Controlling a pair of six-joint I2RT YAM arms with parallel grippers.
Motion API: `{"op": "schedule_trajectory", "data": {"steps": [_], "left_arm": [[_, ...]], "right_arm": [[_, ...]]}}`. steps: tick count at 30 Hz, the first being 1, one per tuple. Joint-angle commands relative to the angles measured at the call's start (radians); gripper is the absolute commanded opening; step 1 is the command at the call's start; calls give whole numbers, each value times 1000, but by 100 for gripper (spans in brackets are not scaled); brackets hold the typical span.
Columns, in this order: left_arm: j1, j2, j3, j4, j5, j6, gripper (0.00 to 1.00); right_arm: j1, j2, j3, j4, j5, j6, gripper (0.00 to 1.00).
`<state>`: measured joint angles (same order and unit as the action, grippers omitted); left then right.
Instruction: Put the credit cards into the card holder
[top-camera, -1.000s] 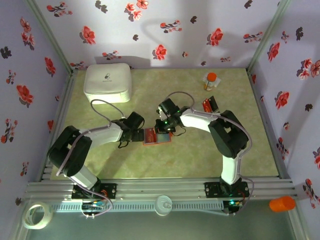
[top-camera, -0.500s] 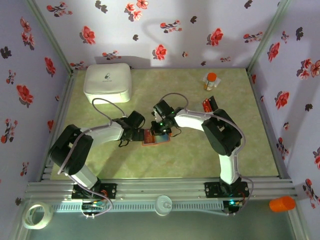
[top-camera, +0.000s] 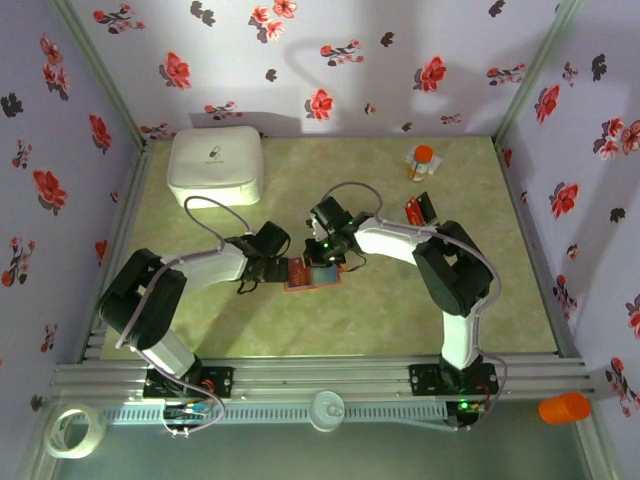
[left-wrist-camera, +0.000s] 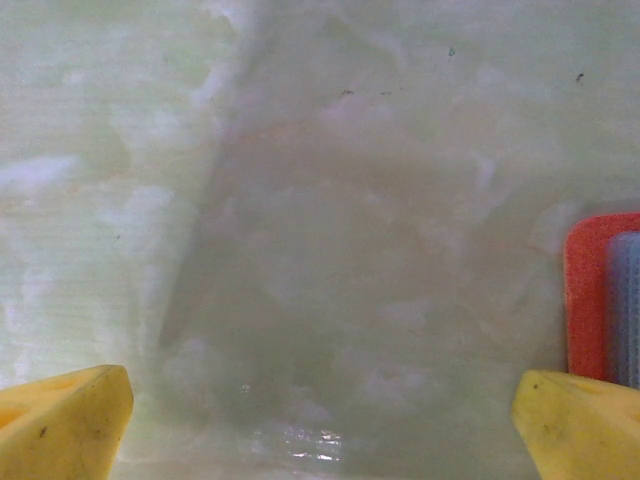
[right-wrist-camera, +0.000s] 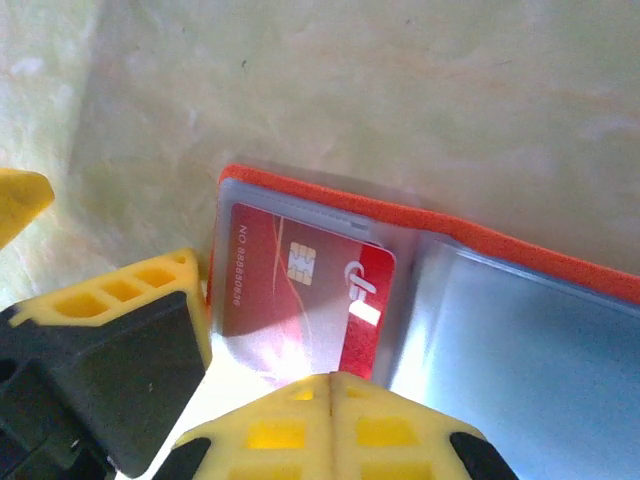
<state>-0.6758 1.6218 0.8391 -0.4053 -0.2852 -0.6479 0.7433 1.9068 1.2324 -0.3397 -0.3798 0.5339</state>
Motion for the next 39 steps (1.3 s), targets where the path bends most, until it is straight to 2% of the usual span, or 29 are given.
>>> {"op": "schedule_trajectory", "data": {"steps": [1,26,39], "left_arm": [[6,35,2,25,11,7,100],[4,44,-7,40,18,6,100],[5,41,-8,46,23,4,100]], "right_arm": [[-7,-17,-22,-26,24,-1,6],[39,87,42,-16,-4,17,6],[93,112,81,-93,80,-23,6]]}}
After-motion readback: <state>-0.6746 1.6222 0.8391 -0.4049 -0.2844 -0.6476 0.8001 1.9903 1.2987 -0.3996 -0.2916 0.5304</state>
